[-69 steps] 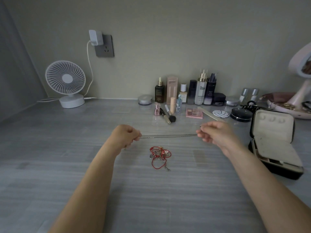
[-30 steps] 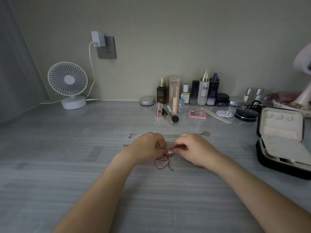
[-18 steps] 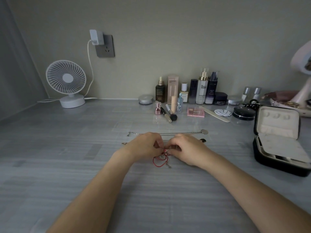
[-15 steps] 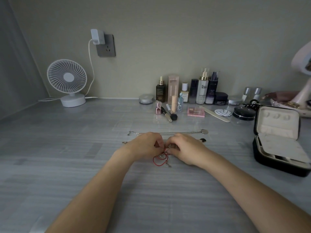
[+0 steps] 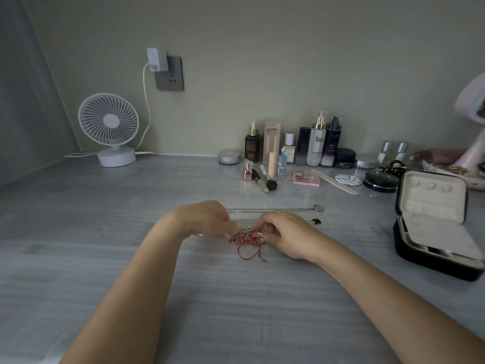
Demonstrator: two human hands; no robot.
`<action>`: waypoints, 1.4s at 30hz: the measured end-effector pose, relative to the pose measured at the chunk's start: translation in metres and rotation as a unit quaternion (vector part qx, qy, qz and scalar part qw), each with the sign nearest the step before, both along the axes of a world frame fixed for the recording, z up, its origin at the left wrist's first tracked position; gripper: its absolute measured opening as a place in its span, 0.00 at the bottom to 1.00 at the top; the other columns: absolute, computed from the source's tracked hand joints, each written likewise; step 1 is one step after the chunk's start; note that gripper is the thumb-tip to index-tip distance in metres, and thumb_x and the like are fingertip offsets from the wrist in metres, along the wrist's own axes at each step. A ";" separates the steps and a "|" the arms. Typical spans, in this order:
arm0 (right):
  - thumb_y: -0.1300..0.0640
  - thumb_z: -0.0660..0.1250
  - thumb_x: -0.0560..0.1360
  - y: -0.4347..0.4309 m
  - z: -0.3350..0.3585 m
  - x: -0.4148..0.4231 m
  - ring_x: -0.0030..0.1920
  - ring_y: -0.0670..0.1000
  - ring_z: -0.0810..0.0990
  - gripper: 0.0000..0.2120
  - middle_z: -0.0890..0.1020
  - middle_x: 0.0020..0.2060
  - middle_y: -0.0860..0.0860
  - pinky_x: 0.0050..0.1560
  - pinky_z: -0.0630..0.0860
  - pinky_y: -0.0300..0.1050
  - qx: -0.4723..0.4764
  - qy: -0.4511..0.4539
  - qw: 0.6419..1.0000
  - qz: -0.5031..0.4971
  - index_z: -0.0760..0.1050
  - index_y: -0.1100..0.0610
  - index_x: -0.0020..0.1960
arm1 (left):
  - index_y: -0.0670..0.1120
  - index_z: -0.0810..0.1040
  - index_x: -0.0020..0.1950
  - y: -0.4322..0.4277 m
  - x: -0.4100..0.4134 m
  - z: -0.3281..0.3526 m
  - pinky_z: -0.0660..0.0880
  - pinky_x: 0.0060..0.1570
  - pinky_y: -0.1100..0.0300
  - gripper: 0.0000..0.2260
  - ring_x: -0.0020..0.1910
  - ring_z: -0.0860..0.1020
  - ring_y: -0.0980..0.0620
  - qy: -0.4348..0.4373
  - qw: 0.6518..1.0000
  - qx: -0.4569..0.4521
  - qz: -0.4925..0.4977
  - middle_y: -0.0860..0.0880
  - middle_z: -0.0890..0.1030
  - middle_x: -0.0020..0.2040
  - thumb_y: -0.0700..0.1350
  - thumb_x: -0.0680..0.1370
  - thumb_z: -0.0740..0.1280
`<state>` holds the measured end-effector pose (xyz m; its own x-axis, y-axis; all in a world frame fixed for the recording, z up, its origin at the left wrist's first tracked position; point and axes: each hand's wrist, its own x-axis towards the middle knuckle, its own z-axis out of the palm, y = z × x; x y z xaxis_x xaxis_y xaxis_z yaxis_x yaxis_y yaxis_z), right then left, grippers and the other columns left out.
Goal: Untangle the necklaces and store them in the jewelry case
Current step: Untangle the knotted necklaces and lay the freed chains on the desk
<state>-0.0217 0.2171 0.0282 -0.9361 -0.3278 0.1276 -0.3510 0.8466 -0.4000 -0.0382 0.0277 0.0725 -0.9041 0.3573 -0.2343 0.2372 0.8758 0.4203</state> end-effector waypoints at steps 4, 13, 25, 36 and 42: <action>0.54 0.65 0.74 0.000 -0.001 -0.002 0.42 0.48 0.76 0.11 0.79 0.43 0.46 0.44 0.75 0.46 0.003 0.008 1.000 0.011 0.78 0.44 0.54 | 0.46 0.76 0.39 0.019 -0.002 -0.015 0.68 0.36 0.61 0.14 0.38 0.73 0.53 0.106 0.992 0.072 0.015 0.52 0.74 0.36 0.55 0.76 0.63; 0.54 0.61 0.77 0.000 0.001 0.000 0.49 0.50 0.75 0.09 0.74 0.48 0.47 0.48 0.73 0.48 -0.007 0.099 0.995 0.004 0.79 0.52 0.52 | 0.46 0.78 0.50 0.023 -0.001 -0.026 0.72 0.46 0.61 0.09 0.43 0.74 0.53 0.111 0.992 0.054 -0.030 0.56 0.73 0.40 0.44 0.71 0.70; 0.57 0.68 0.73 0.006 0.010 0.003 0.36 0.42 0.76 0.02 0.78 0.35 0.42 0.38 0.70 0.33 -0.163 0.054 0.985 -0.020 0.78 0.52 0.45 | 0.49 0.78 0.44 0.030 -0.001 -0.023 0.67 0.35 0.73 0.04 0.36 0.73 0.61 0.149 0.964 0.216 -0.033 0.59 0.76 0.38 0.49 0.75 0.68; 0.48 0.75 0.65 0.013 0.015 0.005 0.35 0.44 0.75 0.08 0.81 0.35 0.48 0.41 0.73 0.42 -0.176 -0.036 0.983 -0.024 0.79 0.50 0.39 | 0.48 0.77 0.38 0.030 -0.003 -0.014 0.62 0.23 0.71 0.09 0.25 0.67 0.60 0.128 0.934 0.326 0.075 0.50 0.74 0.33 0.47 0.77 0.65; 0.60 0.68 0.73 0.010 0.027 0.010 0.26 0.45 0.76 0.05 0.81 0.27 0.49 0.31 0.72 0.35 -0.382 -0.023 0.924 -0.008 0.79 0.53 0.39 | 0.48 0.76 0.39 0.037 0.008 -0.015 0.71 0.42 0.63 0.09 0.40 0.76 0.55 0.028 0.922 0.384 0.040 0.51 0.80 0.39 0.46 0.78 0.63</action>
